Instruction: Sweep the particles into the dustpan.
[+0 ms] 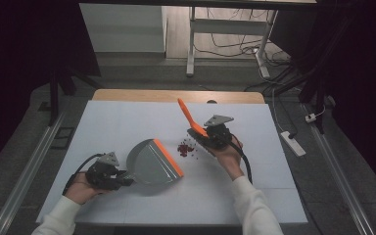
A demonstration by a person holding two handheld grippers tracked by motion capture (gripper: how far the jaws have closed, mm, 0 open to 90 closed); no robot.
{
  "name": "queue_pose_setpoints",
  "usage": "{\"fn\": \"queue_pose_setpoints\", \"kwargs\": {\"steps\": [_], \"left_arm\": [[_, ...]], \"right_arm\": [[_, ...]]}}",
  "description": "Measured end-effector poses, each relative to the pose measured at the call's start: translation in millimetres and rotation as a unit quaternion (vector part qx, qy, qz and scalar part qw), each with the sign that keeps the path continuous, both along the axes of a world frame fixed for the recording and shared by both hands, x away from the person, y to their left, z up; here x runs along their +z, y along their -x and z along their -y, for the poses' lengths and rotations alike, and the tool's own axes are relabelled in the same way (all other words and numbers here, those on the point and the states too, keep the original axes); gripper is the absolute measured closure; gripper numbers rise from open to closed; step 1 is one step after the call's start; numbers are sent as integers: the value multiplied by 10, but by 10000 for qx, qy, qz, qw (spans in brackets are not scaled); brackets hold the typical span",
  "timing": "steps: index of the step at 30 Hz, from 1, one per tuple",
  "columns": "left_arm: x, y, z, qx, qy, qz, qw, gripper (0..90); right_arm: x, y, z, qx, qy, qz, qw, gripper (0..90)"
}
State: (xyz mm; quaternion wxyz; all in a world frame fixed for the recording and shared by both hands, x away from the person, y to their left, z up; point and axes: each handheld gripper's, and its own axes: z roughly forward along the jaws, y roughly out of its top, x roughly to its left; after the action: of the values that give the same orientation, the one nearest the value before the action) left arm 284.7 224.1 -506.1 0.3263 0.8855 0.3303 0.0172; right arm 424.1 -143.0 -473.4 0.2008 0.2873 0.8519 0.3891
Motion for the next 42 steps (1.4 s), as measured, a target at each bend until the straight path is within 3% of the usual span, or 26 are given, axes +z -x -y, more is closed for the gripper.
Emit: {"fn": "queue_pose_setpoints", "kwargs": {"steps": [21, 42], "left_arm": [[-41, -54, 40, -24, -23, -126, 9999, 617], [-61, -91, 54, -23, 30, -200, 9998, 617]], "right_arm": [[-159, -28, -151, 91, 311, -87, 9994, 700], [-181, 11, -237, 228, 335, -121, 9991, 700]]}}
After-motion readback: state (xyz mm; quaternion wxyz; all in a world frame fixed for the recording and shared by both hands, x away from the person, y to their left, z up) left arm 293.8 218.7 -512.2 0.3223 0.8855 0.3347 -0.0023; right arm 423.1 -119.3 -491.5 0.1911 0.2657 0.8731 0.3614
